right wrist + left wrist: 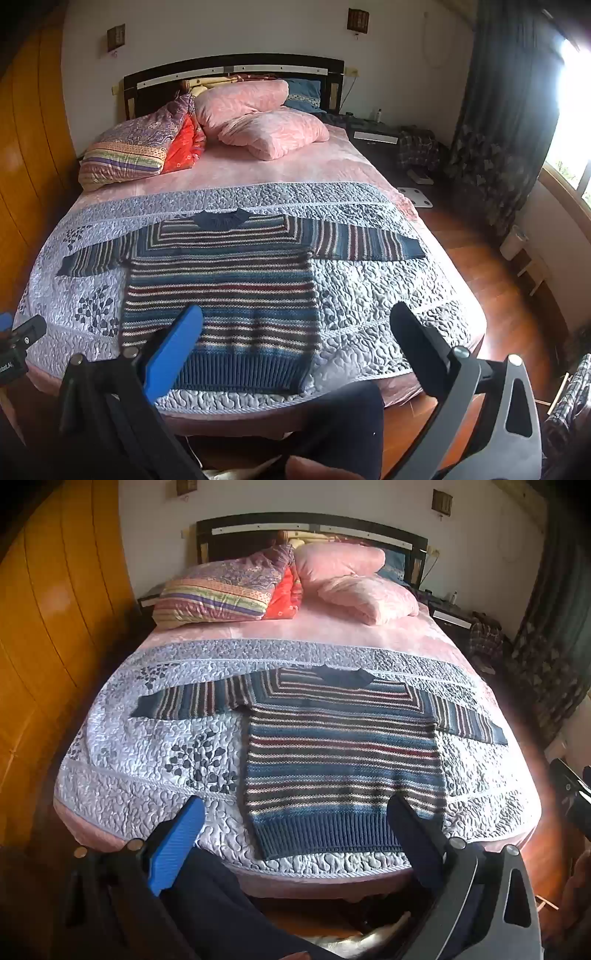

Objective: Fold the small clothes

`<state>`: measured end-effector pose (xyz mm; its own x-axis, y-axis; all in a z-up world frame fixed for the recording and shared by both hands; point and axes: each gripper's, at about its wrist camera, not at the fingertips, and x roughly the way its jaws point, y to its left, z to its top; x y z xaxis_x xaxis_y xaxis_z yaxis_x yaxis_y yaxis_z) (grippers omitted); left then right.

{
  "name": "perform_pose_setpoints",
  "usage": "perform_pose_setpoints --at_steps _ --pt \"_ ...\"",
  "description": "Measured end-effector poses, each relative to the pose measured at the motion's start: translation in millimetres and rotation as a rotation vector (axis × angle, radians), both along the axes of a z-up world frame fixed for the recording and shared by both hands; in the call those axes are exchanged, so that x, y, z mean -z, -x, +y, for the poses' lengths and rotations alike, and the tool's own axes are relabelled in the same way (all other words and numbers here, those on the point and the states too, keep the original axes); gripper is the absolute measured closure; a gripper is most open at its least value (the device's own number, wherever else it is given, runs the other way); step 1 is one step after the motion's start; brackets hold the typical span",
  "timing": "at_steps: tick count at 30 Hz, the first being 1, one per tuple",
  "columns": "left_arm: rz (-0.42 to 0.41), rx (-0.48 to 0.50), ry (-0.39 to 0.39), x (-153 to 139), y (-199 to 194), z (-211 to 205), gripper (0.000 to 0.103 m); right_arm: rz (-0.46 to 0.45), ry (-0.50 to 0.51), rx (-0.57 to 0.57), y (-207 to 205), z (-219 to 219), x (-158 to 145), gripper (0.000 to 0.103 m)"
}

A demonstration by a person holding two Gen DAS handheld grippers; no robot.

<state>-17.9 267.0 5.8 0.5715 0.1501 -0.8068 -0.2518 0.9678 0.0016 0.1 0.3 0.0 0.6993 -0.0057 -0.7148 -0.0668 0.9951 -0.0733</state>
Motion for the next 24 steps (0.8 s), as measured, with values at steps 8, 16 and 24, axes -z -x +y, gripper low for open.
perform_pose_setpoints --at_steps 8,16,24 --pt "0.004 0.004 -0.008 0.3 -0.3 -0.8 0.004 -0.001 0.001 0.003 -4.6 -0.9 0.2 0.002" --pt "0.002 0.002 -0.014 -2.0 0.8 -0.8 0.004 -0.014 0.006 -0.005 -0.4 6.6 -2.8 0.002" --pt "-0.009 -0.007 -0.032 -8.0 -0.5 0.3 0.004 -0.017 0.000 -0.012 -1.1 5.4 -6.0 0.002"
